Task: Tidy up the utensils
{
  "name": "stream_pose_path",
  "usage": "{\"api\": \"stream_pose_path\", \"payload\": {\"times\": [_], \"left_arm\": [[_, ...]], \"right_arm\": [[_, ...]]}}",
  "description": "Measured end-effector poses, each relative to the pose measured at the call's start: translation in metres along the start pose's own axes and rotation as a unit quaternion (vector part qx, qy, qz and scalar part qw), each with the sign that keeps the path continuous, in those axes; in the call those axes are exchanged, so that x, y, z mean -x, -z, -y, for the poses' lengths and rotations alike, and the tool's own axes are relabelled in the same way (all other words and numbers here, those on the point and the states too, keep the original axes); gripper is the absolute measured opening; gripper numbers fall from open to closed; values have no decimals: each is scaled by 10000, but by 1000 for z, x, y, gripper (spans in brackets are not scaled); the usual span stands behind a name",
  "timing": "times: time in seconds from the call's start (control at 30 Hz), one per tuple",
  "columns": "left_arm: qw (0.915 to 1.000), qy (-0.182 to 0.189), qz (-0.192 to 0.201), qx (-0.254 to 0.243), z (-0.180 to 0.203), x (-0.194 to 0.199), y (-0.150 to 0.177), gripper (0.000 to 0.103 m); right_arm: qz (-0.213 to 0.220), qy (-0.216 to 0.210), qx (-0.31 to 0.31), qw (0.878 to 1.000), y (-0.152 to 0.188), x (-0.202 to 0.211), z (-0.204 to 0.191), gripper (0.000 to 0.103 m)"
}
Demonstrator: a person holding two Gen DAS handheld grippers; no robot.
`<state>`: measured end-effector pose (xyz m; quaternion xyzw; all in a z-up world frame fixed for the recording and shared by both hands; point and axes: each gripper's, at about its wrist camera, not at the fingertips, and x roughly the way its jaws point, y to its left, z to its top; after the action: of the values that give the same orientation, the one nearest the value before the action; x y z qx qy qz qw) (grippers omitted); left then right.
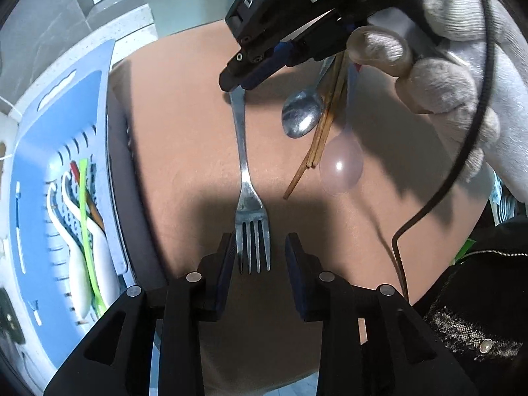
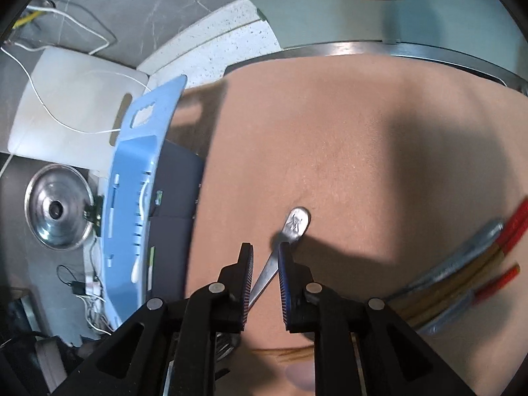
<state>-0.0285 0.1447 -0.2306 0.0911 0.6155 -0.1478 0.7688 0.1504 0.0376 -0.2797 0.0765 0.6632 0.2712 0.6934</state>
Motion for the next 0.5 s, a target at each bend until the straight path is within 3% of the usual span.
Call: {"api": "stream_pose_path", "payload": {"times": [0.07,0.1,0.17,0.5], "left_arm": [[10000,-25,-39,1,-2,-2,1,33],[10000,-64,-48,3,-2,-2,2,42],[9999,-150,-61,7,-3,-1,6,48],[9985,-358,-355,-219,-4,-27,-9,48]], "right_arm": [[-6,27,30,10000,-1,-4,2,12],[-8,46,73,10000,-2,-4,1,12],[-43,141,152,9998,-3,-3,0,12],[-144,19,99,9998,-3,-6,12,11]]}}
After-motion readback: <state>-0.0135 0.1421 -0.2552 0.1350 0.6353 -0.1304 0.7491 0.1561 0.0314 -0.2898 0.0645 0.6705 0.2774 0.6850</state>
